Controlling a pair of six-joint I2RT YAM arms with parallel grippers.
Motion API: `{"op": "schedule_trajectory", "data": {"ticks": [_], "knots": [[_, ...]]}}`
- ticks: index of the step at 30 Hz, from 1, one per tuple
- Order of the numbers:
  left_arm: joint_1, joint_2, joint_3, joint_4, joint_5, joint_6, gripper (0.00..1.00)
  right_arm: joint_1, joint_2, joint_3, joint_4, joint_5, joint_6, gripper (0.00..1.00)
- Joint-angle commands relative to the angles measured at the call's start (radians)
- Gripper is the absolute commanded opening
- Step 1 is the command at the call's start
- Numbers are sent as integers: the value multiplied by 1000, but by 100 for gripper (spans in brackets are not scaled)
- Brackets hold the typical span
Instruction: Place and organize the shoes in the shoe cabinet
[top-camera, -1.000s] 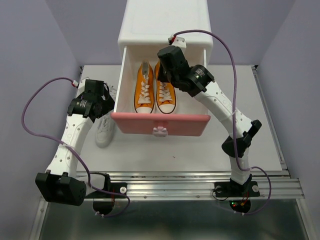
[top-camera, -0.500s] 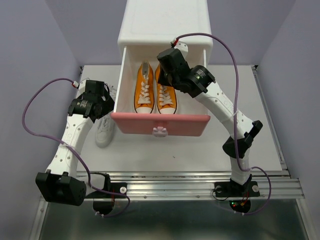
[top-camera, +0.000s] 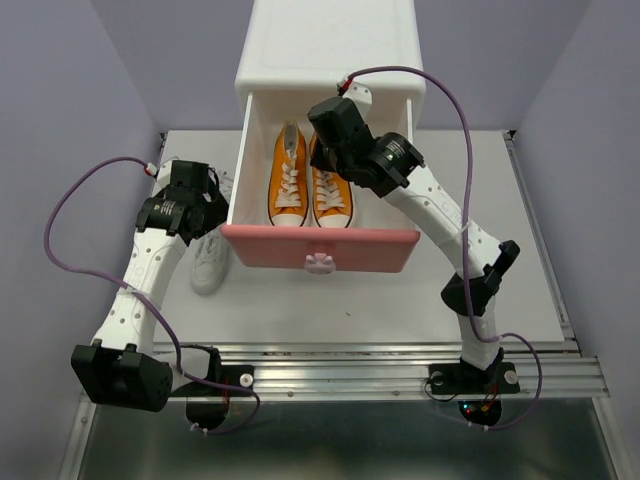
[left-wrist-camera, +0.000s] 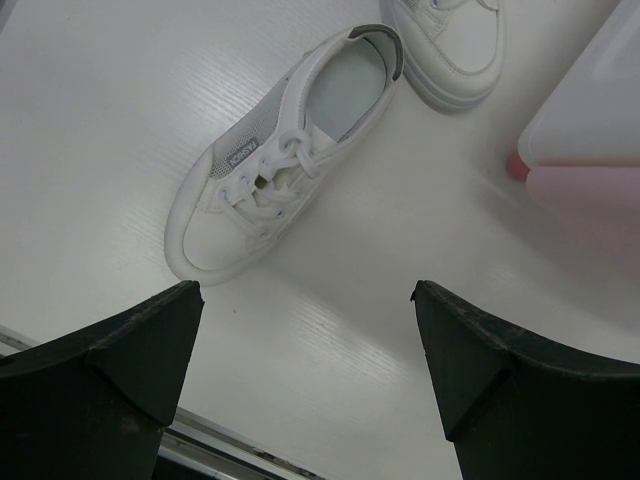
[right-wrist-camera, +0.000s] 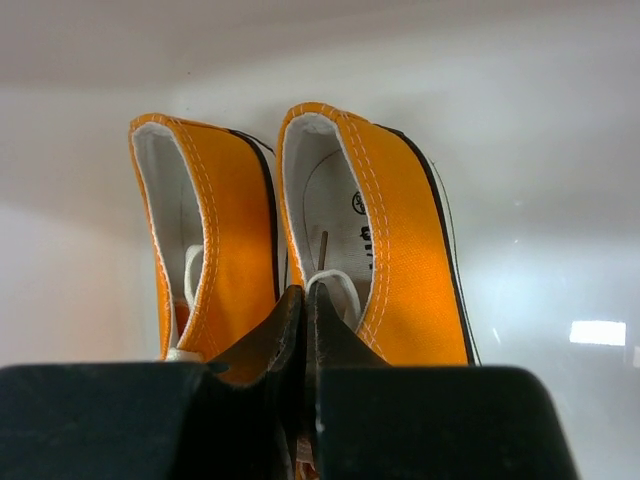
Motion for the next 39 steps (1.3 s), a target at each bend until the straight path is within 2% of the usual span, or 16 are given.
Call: {"op": "schedule_trajectory", "data": {"ticks": [1, 6, 17, 25, 32, 37, 38, 39], "knots": [[6, -29, -2, -13, -30, -6, 99, 8, -12, -24, 117, 32, 1, 1], [6, -24, -4, -13, -30, -8, 99, 8, 48, 79, 139, 77, -56, 1], [6, -10, -1, -10, -29, -11, 99, -15, 13, 6, 197, 34, -51, 1], [6, -15, -2, -10, -29, -17, 99, -24, 25, 42, 259, 63, -129, 1], [6, -16, -7, -13, -26, -21, 99, -42, -10, -42, 259, 32, -80, 1], [6, -24, -15, -18, -24, -29, 99, -42, -7, -37, 271, 28, -91, 1], [6, -27, -15, -20, -24, -31, 99, -42, -16, -48, 269, 29, -88, 9], [6, -29, -15, -21, -24, -34, 99, -42, -24, -57, 269, 29, -82, 27]]}}
